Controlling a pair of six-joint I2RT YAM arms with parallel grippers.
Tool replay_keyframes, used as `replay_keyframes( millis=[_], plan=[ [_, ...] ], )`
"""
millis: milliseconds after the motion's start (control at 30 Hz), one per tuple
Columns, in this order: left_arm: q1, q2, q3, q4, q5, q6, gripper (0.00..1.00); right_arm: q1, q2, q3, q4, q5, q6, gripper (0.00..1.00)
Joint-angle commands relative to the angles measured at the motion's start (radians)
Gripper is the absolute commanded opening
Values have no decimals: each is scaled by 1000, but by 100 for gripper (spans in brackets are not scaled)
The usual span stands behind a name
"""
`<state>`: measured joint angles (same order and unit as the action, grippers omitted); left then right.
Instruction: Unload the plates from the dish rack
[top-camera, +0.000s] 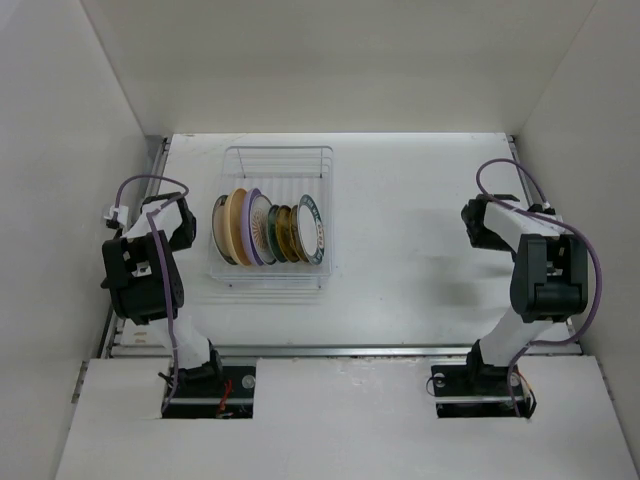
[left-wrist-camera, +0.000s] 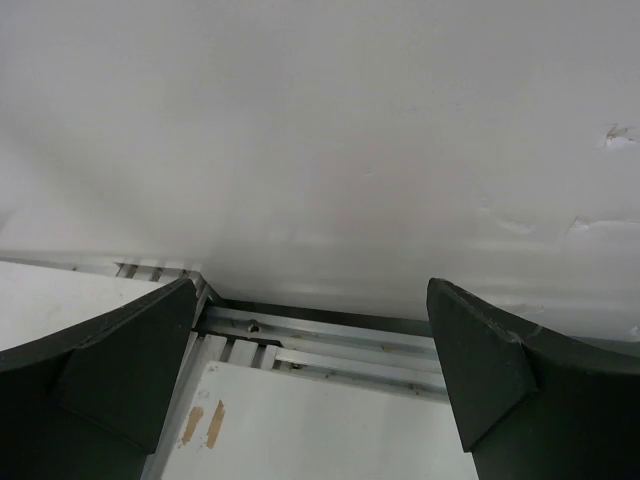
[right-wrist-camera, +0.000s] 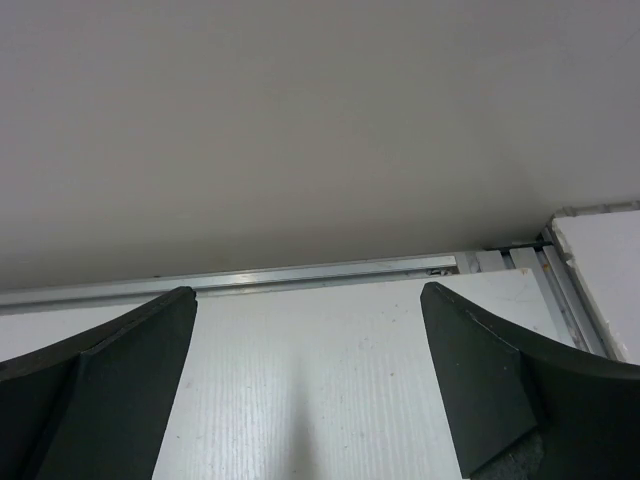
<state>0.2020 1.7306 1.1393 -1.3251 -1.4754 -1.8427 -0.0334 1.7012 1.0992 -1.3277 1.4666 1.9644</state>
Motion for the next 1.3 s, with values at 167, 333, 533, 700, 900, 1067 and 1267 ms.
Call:
replay_keyframes(
  millis=[167, 333, 533, 700, 900, 1067, 1267],
  plan=[
    [-3, -28, 25, -258, -49, -10, 100, -5, -60, 86, -56, 92, -126, 100],
    [-67, -81, 249, -258, -112, 396, 100, 41, -167, 191, -56, 115, -243, 100],
    [-245, -144, 584, -258, -177, 814, 100, 148, -230, 385, -56, 86, -471, 100],
    [-546, -171, 821, -258, -240, 1072, 100, 257, -261, 496, -4, 12, -734, 100],
    [-711, -277, 996, 166, 445, 1908, 100, 302, -531, 278, 906, -694, -1648, 100],
    [-771, -505, 777, 366, 989, 2322, 100, 302, -658, 156, 1085, -1143, -1745, 100],
    [-851, -478, 623, 447, 703, 2638, 100, 302, -601, 183, 1001, -1307, -1763, 100]
  ],
)
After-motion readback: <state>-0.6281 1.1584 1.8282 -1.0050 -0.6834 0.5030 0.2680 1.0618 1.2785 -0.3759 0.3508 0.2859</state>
